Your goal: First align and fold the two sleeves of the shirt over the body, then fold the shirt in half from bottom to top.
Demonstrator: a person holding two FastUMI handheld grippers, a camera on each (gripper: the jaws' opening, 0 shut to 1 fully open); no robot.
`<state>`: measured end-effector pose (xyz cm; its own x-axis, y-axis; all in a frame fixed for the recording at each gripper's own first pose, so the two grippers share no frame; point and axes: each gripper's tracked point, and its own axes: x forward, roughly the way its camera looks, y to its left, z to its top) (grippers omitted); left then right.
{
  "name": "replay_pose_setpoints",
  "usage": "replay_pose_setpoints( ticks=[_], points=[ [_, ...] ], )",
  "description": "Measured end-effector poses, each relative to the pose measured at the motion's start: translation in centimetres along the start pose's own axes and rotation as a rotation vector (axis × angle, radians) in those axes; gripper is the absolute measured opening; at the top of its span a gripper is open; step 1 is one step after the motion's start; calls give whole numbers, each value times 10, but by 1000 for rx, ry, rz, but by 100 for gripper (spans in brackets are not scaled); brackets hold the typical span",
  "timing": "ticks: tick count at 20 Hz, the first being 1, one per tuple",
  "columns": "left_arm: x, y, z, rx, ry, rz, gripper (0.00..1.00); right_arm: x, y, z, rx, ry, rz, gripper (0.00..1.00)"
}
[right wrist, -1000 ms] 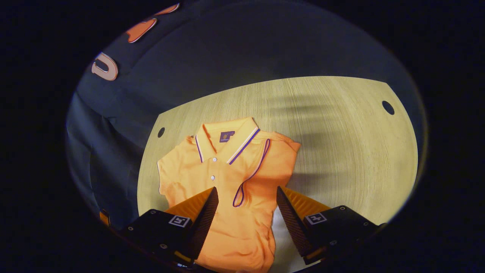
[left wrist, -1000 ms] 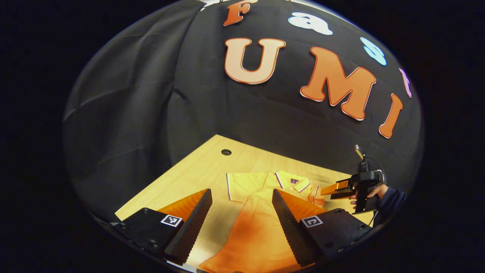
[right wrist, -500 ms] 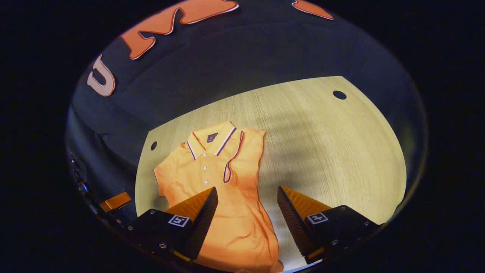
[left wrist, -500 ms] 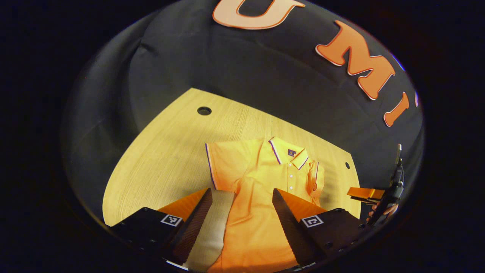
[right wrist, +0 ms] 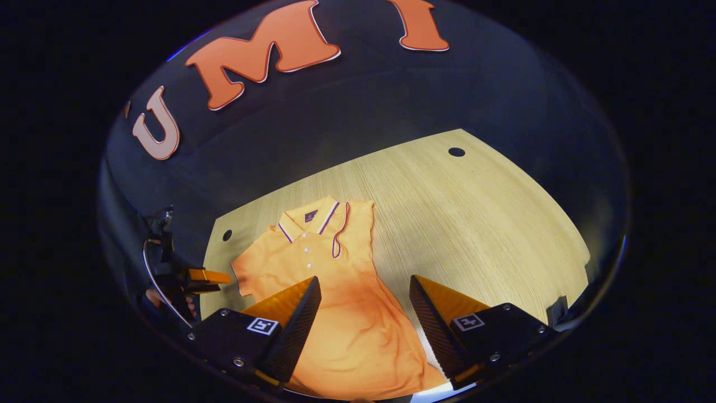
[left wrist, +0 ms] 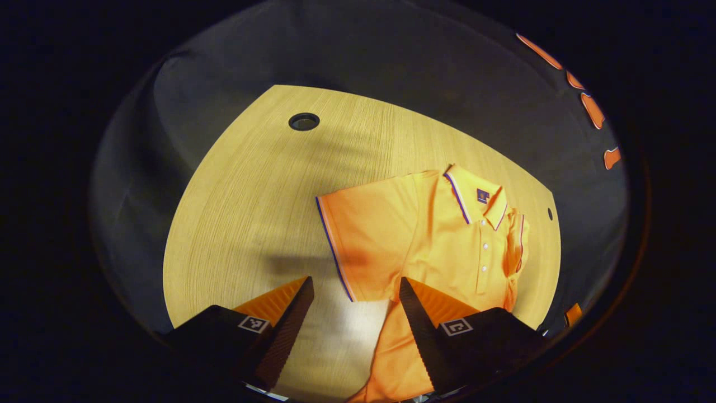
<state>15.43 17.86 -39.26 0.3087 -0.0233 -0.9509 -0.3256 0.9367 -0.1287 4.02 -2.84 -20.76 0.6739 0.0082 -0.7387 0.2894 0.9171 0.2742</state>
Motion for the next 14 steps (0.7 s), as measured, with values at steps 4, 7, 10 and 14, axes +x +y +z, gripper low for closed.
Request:
replay_pose_setpoints(
  ticks=[4, 7, 10, 14],
  points=[
    [30, 7, 3, 21, 79, 66, 93, -24, -6, -14, -18, -43, -29, 97],
    [47, 9, 8, 48, 103, 108, 94, -38, -10, -20, -16, -67, -39, 97],
    [55, 13, 2, 74, 147, 163, 81, -52, -9, -29, 13, -67, -26, 98],
    [58, 11, 6, 97, 148, 177, 78, -64, -20, -38, 16, -59, -37, 97]
  ],
)
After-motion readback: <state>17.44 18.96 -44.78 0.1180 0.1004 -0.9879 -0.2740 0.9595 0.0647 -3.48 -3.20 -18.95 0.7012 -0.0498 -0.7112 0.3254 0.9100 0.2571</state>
